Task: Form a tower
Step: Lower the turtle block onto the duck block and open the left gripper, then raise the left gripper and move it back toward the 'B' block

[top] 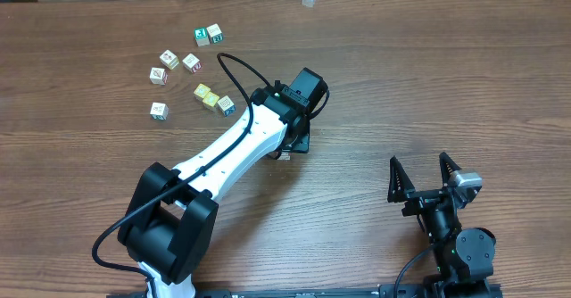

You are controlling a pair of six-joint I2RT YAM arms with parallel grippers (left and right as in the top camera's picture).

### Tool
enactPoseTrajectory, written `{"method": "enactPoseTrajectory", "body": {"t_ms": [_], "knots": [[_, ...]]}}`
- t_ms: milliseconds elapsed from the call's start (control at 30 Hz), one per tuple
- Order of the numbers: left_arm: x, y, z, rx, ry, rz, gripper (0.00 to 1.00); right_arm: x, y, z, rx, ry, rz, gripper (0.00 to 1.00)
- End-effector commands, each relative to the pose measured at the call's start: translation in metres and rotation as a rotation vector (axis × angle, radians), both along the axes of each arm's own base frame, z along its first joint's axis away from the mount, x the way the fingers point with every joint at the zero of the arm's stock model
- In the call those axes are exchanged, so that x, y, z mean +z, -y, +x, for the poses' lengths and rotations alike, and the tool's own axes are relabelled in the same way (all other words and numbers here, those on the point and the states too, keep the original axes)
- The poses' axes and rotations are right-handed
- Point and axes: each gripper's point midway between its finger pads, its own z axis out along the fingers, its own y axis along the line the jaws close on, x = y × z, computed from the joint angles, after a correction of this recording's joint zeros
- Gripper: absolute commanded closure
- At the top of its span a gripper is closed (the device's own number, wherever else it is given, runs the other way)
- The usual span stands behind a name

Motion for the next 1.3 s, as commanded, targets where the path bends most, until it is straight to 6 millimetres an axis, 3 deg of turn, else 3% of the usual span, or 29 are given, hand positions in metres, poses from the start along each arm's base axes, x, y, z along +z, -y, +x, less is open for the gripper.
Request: {"method": "enactPoseTrajectory", "body": {"t_ms": [0, 267, 567, 1267], "knots": [[-0.004, 0.002, -0.003, -0.015, -0.010, 0.003, 0.32, -0.001, 0.001, 0.000, -0.002, 0.006, 0.006, 0.00], [-0.002, 0.006, 0.005, -0.013, 0.020, -0.018, 0.30, -0.001, 0.001, 0.000, -0.002, 0.006, 0.006, 0.00], [0.000, 0.007, 0.015, 0.000, 0.051, -0.040, 0.22, -0.001, 0.001, 0.000, -0.002, 0.006, 0.006, 0.00], [0.005, -0.029, 0.055, 0.121, 0.118, -0.077, 0.18, -0.001, 0.001, 0.000, -0.002, 0.006, 0.006, 0.00]]}}
